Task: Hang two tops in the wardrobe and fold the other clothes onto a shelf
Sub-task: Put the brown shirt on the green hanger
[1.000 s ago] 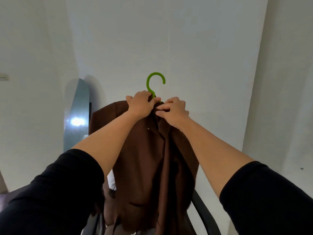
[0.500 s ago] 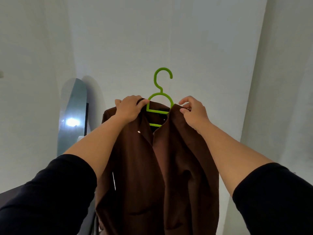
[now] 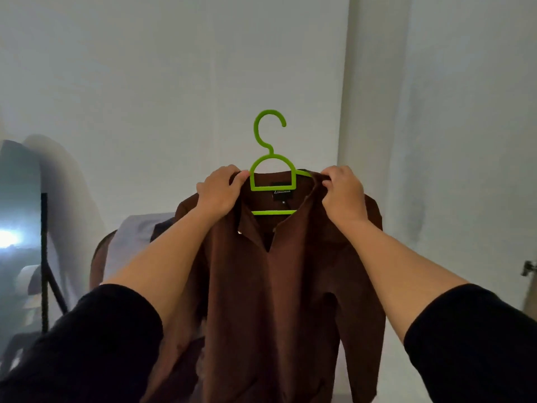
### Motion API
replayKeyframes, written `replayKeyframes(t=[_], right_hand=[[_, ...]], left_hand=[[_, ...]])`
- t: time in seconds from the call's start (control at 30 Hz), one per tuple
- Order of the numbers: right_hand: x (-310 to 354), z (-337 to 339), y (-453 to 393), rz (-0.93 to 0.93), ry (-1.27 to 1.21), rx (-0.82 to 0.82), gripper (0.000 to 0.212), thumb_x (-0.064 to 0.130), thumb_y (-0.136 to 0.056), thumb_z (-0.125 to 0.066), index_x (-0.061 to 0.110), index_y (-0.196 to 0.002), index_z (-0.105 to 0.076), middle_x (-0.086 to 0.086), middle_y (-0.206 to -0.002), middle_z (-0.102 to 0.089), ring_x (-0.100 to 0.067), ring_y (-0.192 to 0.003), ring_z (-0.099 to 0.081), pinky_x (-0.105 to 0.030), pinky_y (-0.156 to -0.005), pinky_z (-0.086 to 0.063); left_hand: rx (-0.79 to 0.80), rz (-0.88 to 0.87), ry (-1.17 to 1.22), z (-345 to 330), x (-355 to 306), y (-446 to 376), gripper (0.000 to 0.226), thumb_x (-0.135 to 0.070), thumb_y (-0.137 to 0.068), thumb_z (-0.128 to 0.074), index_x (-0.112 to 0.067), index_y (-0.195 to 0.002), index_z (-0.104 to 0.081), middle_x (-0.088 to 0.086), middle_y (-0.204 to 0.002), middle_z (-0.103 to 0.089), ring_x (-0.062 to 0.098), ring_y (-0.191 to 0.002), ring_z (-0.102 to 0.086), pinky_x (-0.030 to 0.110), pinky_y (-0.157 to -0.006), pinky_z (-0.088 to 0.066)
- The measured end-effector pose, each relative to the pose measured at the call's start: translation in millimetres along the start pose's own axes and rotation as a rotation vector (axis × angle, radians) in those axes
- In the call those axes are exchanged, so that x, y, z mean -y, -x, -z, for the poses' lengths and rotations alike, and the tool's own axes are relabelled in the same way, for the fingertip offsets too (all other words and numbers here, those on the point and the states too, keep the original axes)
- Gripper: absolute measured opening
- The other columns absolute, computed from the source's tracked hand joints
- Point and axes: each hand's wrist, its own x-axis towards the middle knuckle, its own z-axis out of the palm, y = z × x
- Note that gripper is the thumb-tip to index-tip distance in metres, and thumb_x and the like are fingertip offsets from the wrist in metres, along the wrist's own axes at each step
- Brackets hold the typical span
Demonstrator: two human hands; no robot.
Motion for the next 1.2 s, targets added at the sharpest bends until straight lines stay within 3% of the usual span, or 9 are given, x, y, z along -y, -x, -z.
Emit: replayKeyframes(t=[0.13, 0.37, 0.47, 0.57, 0.67, 0.8, 0.93, 1.1, 1.2], right_hand=[[-34.7, 46.2, 8.8, -0.116, 0.079, -0.084, 0.024, -0.003, -0.09, -0.048, 0.004, -0.108, -0.062, -0.015, -0.108, -0.057, -0.031, -0.1, -0.055, -0.043, -0.095, -0.042], [-96.4, 126.5, 11.2, -0.201, 0.197, -0.168, 0.025, 0.004, -0.091, -0.05, 0.007, -0.112, -0.064, -0.014, -0.112, -0.061, -0.029, -0.106, -0.056, -0.027, -0.093, -0.036], [-120.5, 152.0, 6.6, -0.191, 0.214, -0.182, 0.029, 0.019, -0.093, -0.05, 0.021, -0.12, -0.062, -0.005, -0.117, -0.061, -0.025, -0.114, -0.053, -0.041, -0.099, -0.038], [-136.0, 170.3, -2.7, -0.099, 0.352, -0.142, 0.042, 0.035, -0.095, -0.048, 0.04, -0.136, -0.044, 0.001, -0.126, -0.057, -0.022, -0.119, -0.048, -0.041, -0.096, -0.031], [-158.0, 183.9, -14.0, -0.036, 0.541, -0.116, 0.046, 0.037, -0.097, -0.044, 0.049, -0.14, -0.032, 0.003, -0.13, -0.054, -0.021, -0.117, -0.049, -0.04, -0.091, -0.029], [-203.5, 199.4, -26.0, 0.023, 0.639, -0.14, 0.046, 0.022, -0.098, -0.045, 0.047, -0.136, -0.042, -0.001, -0.11, -0.056, -0.021, -0.096, -0.057, -0.038, -0.081, -0.032], [-247.2, 213.0, -41.8, -0.072, 0.616, -0.164, 0.05, 0.009, -0.095, -0.046, 0.044, -0.131, -0.05, -0.003, -0.099, -0.056, -0.025, -0.086, -0.057, -0.038, -0.078, -0.036], [-289.7, 217.6, -55.5, -0.177, 0.595, -0.246, 0.04, 0.018, -0.098, -0.045, 0.045, -0.124, -0.056, 0.0, -0.1, -0.057, -0.023, -0.093, -0.055, -0.036, -0.077, -0.027], [-309.0, 228.0, -69.3, -0.238, 0.618, -0.274, 0.034, 0.026, -0.099, -0.045, 0.047, -0.125, -0.055, 0.001, -0.105, -0.057, -0.022, -0.1, -0.052, -0.039, -0.082, -0.029]], left_hand=[[0.096, -0.252, 0.094, -28.7, -34.5, -5.5, 0.035, -0.027, -0.103, -0.029, -0.009, -0.107, -0.058, 0.007, -0.103, -0.06, 0.03, -0.104, -0.054, 0.046, -0.094, -0.038], [0.038, -0.324, 0.169, -81.6, -132.2, -14.8, 0.025, -0.021, -0.1, -0.038, -0.012, -0.11, -0.06, 0.01, -0.107, -0.064, 0.033, -0.104, -0.056, 0.044, -0.092, -0.04], [0.016, -0.305, 0.209, -105.2, -175.8, -15.5, 0.025, -0.021, -0.099, -0.04, -0.014, -0.11, -0.061, 0.009, -0.109, -0.066, 0.033, -0.106, -0.057, 0.042, -0.093, -0.039], [0.02, -0.322, 0.238, -134.5, -220.7, -12.6, 0.025, -0.021, -0.098, -0.042, -0.015, -0.11, -0.062, 0.01, -0.11, -0.066, 0.034, -0.105, -0.058, 0.04, -0.091, -0.038], [0.044, -0.357, 0.287, -163.2, -259.9, -11.5, 0.023, -0.021, -0.097, -0.043, -0.015, -0.107, -0.063, 0.009, -0.107, -0.066, 0.033, -0.104, -0.058, 0.04, -0.089, -0.041], [0.068, -0.416, 0.337, -196.1, -302.3, -12.9, 0.023, -0.022, -0.097, -0.045, -0.015, -0.107, -0.064, 0.008, -0.107, -0.067, 0.031, -0.103, -0.059, 0.044, -0.093, -0.043], [0.041, -0.576, 0.371, -225.0, -327.2, -14.6, 0.025, -0.026, -0.097, -0.045, -0.016, -0.108, -0.064, 0.006, -0.105, -0.068, 0.028, -0.099, -0.061, 0.044, -0.089, -0.046], [0.068, -0.678, 0.271, -259.9, -330.5, -26.4, 0.034, -0.034, -0.098, -0.044, -0.025, -0.129, -0.052, 0.003, -0.107, -0.061, 0.025, -0.1, -0.059, 0.036, -0.081, -0.047], [0.047, -0.766, 0.232, -281.9, -327.2, -38.4, 0.048, -0.037, -0.096, -0.045, -0.03, -0.143, -0.037, 0.004, -0.107, -0.055, 0.026, -0.088, -0.059, 0.035, -0.07, -0.048]])
